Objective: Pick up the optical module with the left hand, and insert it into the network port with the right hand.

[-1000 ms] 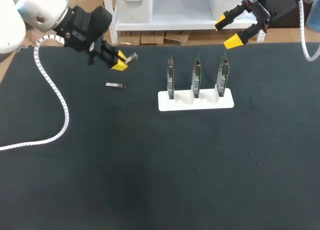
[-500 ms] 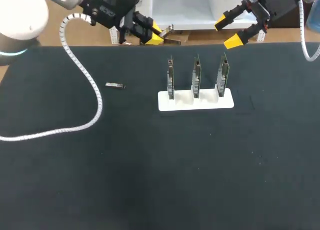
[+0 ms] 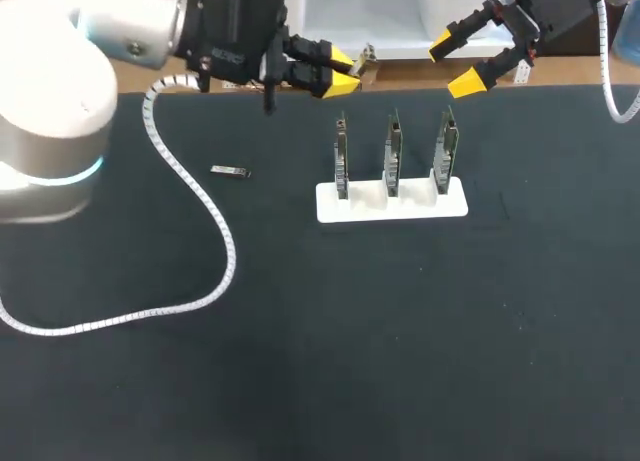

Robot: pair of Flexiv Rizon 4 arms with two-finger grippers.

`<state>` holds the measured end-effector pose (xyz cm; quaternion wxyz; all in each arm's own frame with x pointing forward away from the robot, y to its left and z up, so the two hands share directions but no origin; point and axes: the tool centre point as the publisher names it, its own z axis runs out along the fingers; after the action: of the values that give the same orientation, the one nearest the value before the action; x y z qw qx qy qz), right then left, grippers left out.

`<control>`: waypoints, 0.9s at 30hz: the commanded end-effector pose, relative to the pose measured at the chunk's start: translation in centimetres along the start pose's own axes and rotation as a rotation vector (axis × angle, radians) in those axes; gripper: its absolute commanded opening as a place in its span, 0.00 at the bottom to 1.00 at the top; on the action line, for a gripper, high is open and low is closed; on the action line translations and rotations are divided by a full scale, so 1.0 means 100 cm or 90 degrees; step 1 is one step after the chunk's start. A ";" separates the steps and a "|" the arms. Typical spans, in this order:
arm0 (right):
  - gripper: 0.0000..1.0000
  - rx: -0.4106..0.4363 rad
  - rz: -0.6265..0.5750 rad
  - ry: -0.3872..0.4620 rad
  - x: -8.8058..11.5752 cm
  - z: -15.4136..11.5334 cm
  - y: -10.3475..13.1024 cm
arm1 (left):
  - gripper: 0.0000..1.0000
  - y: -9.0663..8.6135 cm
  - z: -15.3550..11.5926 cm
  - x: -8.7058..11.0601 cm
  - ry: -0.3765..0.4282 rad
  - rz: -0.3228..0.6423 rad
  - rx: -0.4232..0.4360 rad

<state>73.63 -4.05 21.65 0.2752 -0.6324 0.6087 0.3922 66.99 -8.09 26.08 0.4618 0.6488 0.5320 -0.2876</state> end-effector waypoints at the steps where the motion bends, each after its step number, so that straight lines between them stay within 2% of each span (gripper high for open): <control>1: 1.00 -0.001 0.000 0.000 0.000 0.000 -0.001 | 0.00 -0.003 0.010 -0.005 -0.073 0.027 -0.026; 7: 1.00 -0.001 0.000 0.000 0.000 0.000 -0.001 | 0.00 -0.005 0.019 -0.005 -0.087 0.040 -0.017; 9: 1.00 -0.001 0.000 0.000 0.000 0.000 -0.001 | 0.00 -0.005 0.019 -0.003 -0.070 0.034 -0.006; 27: 1.00 -0.001 0.000 0.000 0.000 0.000 -0.001 | 0.00 -0.005 0.019 -0.003 -0.070 0.034 -0.006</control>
<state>73.63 -4.05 21.65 0.2752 -0.6324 0.6087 0.3922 66.66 -10.00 25.44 0.4995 0.6443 0.4910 -0.3070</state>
